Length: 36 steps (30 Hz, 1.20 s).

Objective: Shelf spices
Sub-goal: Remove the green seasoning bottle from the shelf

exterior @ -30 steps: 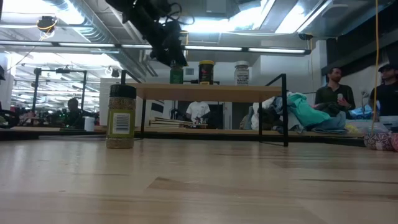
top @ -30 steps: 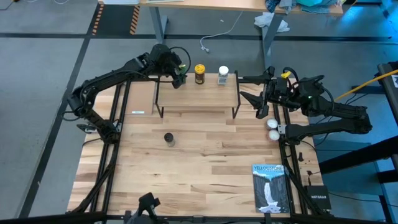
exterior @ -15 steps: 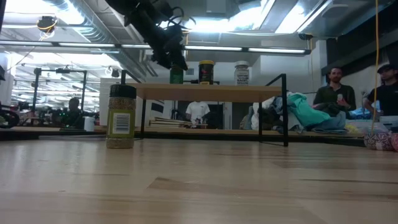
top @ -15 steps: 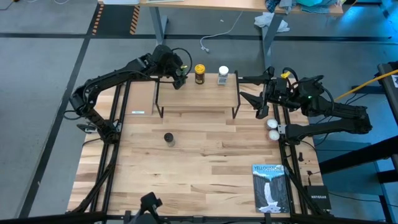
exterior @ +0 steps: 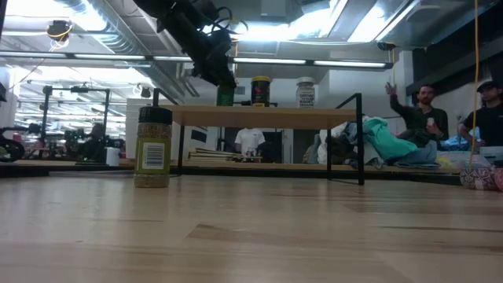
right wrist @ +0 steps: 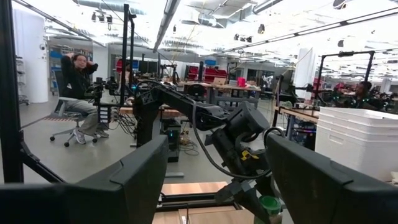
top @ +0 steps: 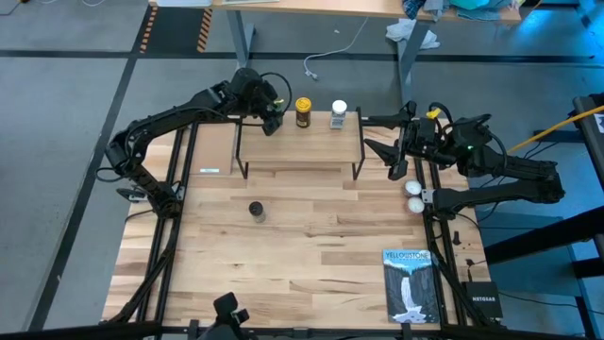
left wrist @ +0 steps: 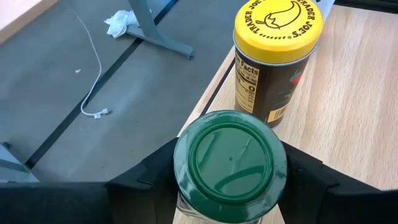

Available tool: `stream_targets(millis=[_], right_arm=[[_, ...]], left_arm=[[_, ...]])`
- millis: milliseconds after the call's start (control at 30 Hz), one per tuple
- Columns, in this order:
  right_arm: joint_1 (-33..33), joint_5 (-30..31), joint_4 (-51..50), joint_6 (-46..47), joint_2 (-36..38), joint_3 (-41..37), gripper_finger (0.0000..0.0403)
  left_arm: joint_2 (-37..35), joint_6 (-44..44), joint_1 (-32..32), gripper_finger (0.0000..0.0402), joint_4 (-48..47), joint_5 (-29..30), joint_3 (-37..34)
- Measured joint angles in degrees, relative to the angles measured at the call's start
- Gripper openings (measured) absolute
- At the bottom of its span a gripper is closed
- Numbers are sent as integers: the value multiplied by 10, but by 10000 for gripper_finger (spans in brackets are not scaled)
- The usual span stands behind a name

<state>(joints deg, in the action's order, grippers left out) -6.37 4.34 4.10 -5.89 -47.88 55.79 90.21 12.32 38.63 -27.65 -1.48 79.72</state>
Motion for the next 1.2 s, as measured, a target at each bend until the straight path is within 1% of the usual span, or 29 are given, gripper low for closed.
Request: stream_targets(millis=[167, 333, 567, 700, 933, 1200], right_arm=[[0, 0, -2, 0, 0, 0, 277], [0, 0, -9, 0, 0, 0, 277], [0, 0, -8, 0, 0, 0, 277], [0, -1, -8, 0, 0, 0, 277], [0, -1, -8, 0, 0, 0, 277], [0, -1, -8, 0, 0, 0, 277]], left_arm=[[-10, -2, -9, 193, -10, 3, -1], [-37, -1, -23, 193, -19, 2, -2], [-71, -1, -57, 193, -55, 1, -1], [-89, -6, -86, 193, -72, -15, -1], [-96, -7, -153, 193, -89, -52, -1], [-96, 1, -235, 193, -105, -54, -1]])
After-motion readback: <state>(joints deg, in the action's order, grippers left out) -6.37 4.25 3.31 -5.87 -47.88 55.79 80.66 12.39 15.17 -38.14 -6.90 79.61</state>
